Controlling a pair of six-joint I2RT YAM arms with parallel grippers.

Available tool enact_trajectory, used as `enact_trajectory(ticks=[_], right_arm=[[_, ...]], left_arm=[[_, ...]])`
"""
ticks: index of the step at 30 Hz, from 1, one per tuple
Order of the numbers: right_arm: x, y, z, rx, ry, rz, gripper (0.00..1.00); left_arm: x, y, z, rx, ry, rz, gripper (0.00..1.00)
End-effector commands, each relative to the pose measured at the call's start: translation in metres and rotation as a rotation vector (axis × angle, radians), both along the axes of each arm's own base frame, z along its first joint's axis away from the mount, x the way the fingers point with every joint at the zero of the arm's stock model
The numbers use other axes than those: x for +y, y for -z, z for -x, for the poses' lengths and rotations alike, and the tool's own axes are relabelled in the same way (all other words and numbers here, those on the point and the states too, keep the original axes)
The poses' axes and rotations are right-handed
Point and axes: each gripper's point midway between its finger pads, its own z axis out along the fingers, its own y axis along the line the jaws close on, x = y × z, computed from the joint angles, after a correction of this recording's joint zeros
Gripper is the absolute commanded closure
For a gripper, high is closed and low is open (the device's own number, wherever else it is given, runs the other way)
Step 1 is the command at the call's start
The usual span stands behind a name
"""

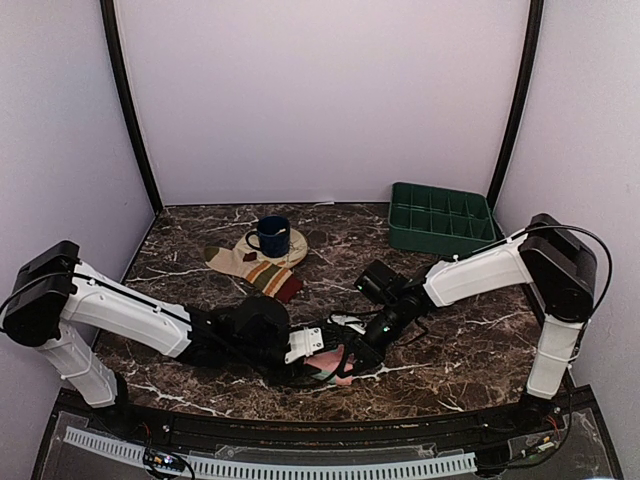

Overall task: Roll the socks
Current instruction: Roll the sock at the center of the board.

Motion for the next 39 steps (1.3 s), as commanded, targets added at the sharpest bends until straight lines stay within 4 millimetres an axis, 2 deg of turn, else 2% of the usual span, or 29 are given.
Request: enact_trajectory(ticks=[1,7,22,27,30,34,39], right_arm=[[-0.033,0.037,0.015,0.069,0.008,0.189,0.97],[-0.034,0.037,0.015,0.07,0.003,0.192,0.97],[-0.035,0.04,0.017,0.085,-0.012,0.202,0.98],[-0.036,0.04,0.017,0.086,-0.011,0.206,0.97],[-0.036,0.041,0.016,0.084,-0.007,0.209,0.97],[-0.036,0.04,0.013,0.077,0.004,0.214,0.93],[-0.039,0.041,0.01,0.07,0.027,0.221,0.79]], left_arm=[[-0.005,0.003,0.013,0.033,0.079,-0.033,0.57],[-0.008,0.01,0.022,0.082,0.119,-0.064,0.57],[-0.011,0.033,0.022,0.099,0.155,-0.155,0.59],[-0.01,0.041,0.026,0.135,0.167,-0.184,0.71],[-0.01,0.046,0.03,0.166,0.174,-0.204,0.85],[-0.008,0.052,0.035,0.21,0.18,-0.23,0.99],[-0.005,0.056,0.039,0.274,0.171,-0.25,1.0]])
